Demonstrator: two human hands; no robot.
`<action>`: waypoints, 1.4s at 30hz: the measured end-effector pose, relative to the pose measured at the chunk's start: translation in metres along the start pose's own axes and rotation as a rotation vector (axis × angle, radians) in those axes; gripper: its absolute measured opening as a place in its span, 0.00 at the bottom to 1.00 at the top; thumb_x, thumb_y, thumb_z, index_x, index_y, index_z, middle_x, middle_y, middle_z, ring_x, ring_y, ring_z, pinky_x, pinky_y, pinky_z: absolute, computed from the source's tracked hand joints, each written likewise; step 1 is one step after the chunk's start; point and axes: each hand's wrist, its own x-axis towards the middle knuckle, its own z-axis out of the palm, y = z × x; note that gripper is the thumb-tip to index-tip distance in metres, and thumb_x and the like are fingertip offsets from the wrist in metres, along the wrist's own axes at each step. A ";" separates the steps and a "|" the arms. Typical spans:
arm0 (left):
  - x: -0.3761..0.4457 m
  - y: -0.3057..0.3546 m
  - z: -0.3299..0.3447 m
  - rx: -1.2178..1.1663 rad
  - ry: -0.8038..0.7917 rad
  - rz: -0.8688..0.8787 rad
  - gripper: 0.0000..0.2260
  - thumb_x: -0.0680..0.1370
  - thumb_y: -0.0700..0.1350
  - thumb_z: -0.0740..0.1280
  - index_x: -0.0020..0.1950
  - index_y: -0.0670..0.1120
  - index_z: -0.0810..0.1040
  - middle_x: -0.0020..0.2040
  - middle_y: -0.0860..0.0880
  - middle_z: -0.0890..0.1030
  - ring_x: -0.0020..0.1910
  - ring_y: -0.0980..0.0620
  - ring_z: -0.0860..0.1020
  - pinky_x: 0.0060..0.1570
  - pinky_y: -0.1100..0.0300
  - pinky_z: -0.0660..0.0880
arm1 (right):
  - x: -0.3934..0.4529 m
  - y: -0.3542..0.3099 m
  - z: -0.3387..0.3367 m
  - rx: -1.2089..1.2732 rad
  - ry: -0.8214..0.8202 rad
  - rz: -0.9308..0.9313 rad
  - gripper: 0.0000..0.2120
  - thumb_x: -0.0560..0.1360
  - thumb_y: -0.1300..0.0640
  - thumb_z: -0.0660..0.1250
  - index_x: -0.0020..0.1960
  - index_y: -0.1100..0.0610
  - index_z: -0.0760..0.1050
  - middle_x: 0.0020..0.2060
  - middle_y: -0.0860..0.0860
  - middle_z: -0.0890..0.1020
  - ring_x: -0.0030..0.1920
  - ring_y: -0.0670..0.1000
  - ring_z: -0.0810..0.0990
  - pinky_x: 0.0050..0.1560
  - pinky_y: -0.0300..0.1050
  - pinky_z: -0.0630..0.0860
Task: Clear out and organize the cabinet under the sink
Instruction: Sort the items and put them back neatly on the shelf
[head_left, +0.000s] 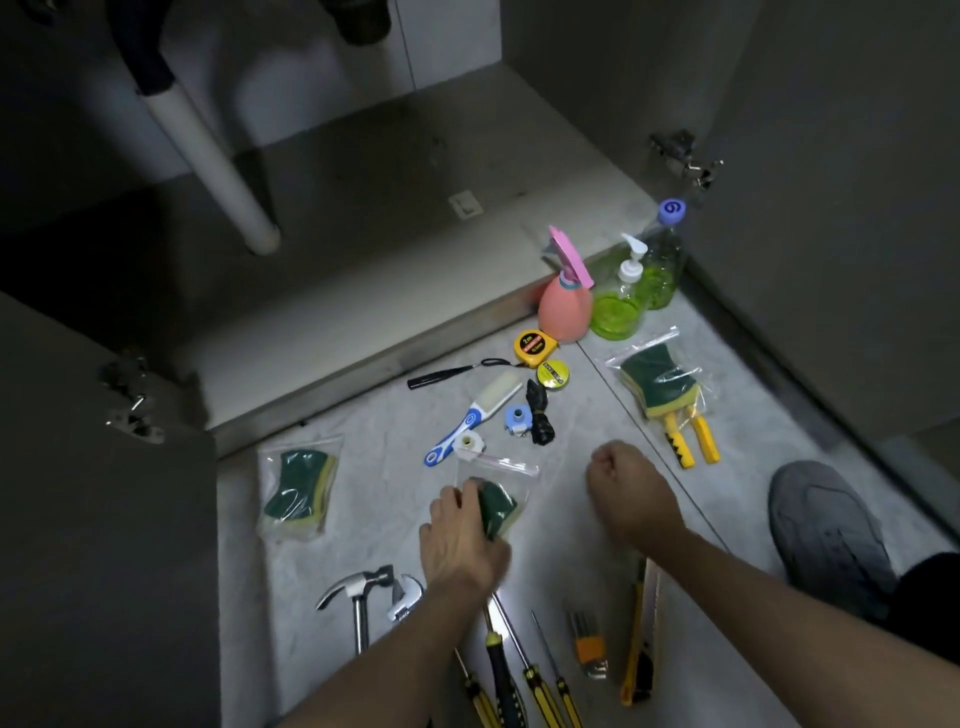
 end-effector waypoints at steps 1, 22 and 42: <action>0.002 -0.006 -0.006 0.028 0.017 0.036 0.30 0.70 0.51 0.72 0.68 0.57 0.62 0.62 0.51 0.69 0.60 0.49 0.69 0.59 0.53 0.71 | 0.021 -0.009 -0.001 -0.048 -0.001 -0.038 0.06 0.80 0.54 0.60 0.52 0.53 0.74 0.47 0.49 0.77 0.47 0.51 0.77 0.48 0.49 0.76; 0.168 0.081 -0.057 -0.073 0.171 0.396 0.18 0.78 0.45 0.63 0.68 0.49 0.70 0.64 0.48 0.72 0.65 0.46 0.70 0.58 0.51 0.72 | 0.098 0.002 -0.006 -0.420 0.023 -0.304 0.21 0.72 0.50 0.73 0.64 0.50 0.75 0.56 0.52 0.72 0.58 0.54 0.70 0.52 0.50 0.75; 0.131 0.134 -0.063 -0.170 0.228 0.340 0.17 0.70 0.54 0.71 0.55 0.49 0.72 0.54 0.48 0.76 0.57 0.44 0.74 0.48 0.53 0.70 | -0.133 0.071 -0.014 -0.304 -0.169 0.609 0.30 0.66 0.23 0.60 0.49 0.48 0.74 0.47 0.50 0.81 0.51 0.57 0.81 0.46 0.48 0.74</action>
